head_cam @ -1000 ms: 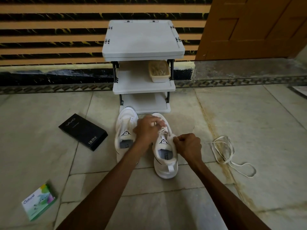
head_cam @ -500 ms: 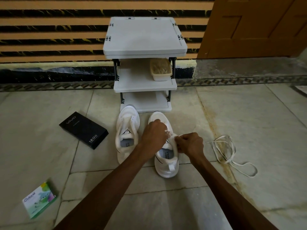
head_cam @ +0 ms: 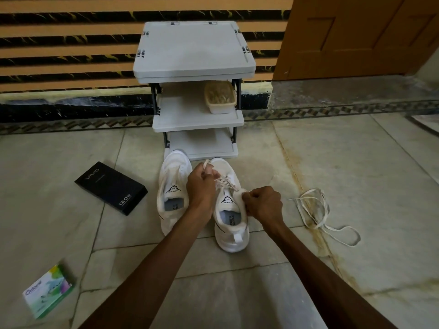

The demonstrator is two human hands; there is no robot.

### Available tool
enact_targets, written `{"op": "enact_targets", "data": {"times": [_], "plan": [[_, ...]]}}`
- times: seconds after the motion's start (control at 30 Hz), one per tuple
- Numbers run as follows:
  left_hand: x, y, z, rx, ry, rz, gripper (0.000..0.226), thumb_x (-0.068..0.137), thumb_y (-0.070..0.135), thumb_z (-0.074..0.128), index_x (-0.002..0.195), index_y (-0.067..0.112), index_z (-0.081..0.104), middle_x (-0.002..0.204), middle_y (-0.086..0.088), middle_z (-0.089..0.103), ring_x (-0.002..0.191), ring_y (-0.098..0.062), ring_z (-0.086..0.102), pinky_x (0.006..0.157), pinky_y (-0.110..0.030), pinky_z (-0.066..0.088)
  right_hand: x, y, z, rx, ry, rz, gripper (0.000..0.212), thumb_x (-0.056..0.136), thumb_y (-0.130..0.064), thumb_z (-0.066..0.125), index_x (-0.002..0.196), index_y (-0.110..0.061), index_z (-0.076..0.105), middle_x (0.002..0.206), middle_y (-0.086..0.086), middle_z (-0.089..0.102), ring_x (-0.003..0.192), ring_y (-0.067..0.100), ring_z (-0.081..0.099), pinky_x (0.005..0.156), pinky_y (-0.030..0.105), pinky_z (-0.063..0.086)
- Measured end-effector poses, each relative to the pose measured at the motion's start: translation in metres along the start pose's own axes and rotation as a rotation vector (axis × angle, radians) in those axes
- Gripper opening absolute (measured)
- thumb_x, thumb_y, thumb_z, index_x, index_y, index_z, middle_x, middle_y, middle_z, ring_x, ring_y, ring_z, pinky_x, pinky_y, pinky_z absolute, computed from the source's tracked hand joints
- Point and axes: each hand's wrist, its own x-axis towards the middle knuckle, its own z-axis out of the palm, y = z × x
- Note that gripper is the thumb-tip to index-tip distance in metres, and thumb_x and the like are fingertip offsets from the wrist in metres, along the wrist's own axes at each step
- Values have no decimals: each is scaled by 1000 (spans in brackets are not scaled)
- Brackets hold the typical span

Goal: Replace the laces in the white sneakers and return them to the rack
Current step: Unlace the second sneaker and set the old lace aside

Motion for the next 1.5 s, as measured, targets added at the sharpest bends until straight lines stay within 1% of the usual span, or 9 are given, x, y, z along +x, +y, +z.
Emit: {"op": "enact_targets", "data": {"times": [0.1,0.27,0.37,0.47,0.6,0.87,1.1,1.27,1.5], "plan": [[-2,11,5,-402,-57,-238,26,101,9,37,83,11,56,71,-8,63,63,-22,65,63,-37,59,-2,-2,-1,-48,20,-7,29,83,-29,66,69,-5,74,65,14,71,57,25,68,63,34,59],[20,21,-10,-91,-146,-139,29,99,14,36,75,19,51,53,6,51,50,-17,43,37,-16,34,-2,-3,0,-62,37,-5,29,82,-28,67,66,-5,73,63,14,70,55,24,67,60,32,58],[22,17,-16,230,-144,-12,21,98,18,43,114,14,54,99,-10,65,78,-18,59,60,-24,48,-5,-5,2,-132,57,-58,29,84,-28,64,67,-6,71,63,13,70,48,19,59,52,29,52],[20,6,-21,946,-278,215,53,100,32,41,148,14,27,151,-16,34,136,-31,35,111,-44,34,-9,-9,2,-198,90,-115,24,87,-36,61,83,-15,72,73,6,71,59,18,62,52,25,46],[-8,-1,-21,1261,-203,419,56,100,39,41,147,10,31,150,-16,27,134,-32,34,106,-40,36,-6,-12,7,-312,101,-195,30,88,-51,57,92,-24,70,77,0,70,63,17,65,56,27,53],[-15,-2,-16,1081,-169,435,71,90,27,61,148,19,20,119,-10,62,102,-27,63,79,-32,49,-8,-11,17,-326,123,-339,18,93,-34,57,104,-22,64,87,1,70,71,18,65,64,33,56],[6,3,-25,911,-241,218,61,84,9,64,134,12,29,109,-14,59,88,-30,60,65,-33,43,-1,-7,17,186,170,31,25,80,-13,68,100,-18,54,78,1,63,65,12,60,47,14,35],[12,7,-32,787,-307,80,52,78,5,67,116,15,33,93,-12,54,82,-31,61,70,-46,57,12,-21,16,-291,11,-308,51,70,-6,76,108,-33,57,121,3,46,105,21,50,77,34,54],[10,6,-32,796,-307,105,51,81,5,65,120,14,33,95,-10,54,84,-28,59,68,-40,54,1,-27,26,-606,-34,-558,63,68,-23,82,124,-34,56,126,3,44,112,25,43,88,40,47]]}}
